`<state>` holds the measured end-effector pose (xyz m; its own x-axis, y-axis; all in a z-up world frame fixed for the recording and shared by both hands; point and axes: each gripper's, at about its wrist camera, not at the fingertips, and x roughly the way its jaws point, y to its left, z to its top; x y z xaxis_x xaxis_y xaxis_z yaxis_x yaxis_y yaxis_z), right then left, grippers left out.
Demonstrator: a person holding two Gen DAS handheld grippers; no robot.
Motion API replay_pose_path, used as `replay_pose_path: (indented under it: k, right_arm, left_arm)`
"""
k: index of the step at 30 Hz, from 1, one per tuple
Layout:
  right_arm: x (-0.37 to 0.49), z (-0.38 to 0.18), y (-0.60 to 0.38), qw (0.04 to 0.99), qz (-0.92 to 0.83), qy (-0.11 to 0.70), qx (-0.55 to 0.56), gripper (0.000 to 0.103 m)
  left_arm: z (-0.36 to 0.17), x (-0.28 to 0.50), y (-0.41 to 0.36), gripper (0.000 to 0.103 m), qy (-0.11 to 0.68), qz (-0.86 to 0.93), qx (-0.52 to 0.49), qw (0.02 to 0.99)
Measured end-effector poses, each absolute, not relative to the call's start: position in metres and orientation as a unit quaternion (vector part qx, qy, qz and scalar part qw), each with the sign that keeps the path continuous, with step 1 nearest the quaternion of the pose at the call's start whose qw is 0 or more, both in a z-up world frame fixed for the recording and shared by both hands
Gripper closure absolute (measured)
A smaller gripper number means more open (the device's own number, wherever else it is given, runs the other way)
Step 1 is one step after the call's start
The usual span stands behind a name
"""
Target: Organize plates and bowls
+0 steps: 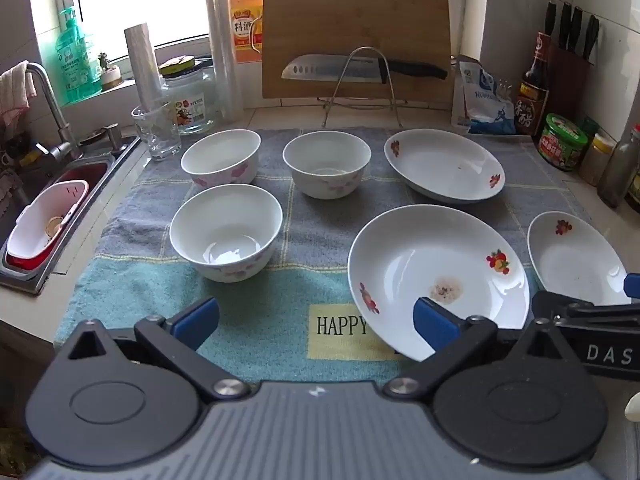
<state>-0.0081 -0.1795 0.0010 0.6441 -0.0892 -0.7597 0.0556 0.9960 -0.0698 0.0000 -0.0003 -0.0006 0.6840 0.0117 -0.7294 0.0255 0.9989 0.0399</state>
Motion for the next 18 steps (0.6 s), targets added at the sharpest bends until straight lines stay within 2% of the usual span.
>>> replay_pose_path:
  k: [18]
  right_arm:
    - [0.0007, 0.003, -0.1749, 0.908, -0.035, 0.417, -0.027, 0.0]
  left_arm:
    - [-0.0031, 0.0057, 0.0008, 0.001, 0.4, 0.005, 0.024, 0.916]
